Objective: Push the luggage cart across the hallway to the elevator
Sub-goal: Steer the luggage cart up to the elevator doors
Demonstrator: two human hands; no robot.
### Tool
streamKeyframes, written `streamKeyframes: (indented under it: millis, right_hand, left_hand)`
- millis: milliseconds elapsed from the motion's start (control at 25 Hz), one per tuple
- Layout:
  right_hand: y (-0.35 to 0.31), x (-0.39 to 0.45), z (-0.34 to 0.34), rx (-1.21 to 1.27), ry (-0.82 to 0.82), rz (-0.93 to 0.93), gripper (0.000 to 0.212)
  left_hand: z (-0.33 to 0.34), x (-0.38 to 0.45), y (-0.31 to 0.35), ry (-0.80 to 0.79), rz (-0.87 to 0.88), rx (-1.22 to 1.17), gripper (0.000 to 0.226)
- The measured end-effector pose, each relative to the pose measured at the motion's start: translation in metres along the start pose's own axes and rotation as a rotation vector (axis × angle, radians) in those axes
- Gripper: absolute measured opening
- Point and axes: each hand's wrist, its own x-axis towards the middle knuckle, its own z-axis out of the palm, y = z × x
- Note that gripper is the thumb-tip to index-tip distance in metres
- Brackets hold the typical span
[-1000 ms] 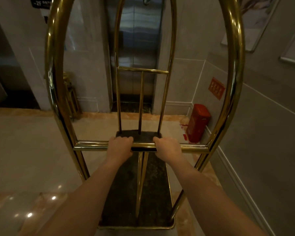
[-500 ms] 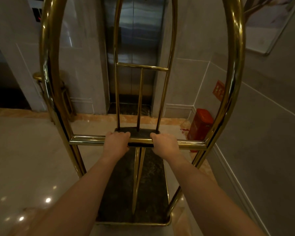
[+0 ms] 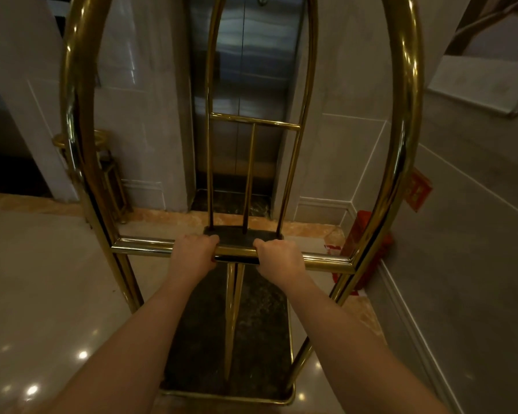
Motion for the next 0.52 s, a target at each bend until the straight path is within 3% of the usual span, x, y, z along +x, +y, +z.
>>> streamKeyframes:
  millis: [520]
  right_hand:
    - [0.055,0.123,0.022,-0.027,0.01,0.012,0.025]
  left_hand:
    - [0.035,0.129,-0.023,-0.016,-0.011,0.014,0.021]
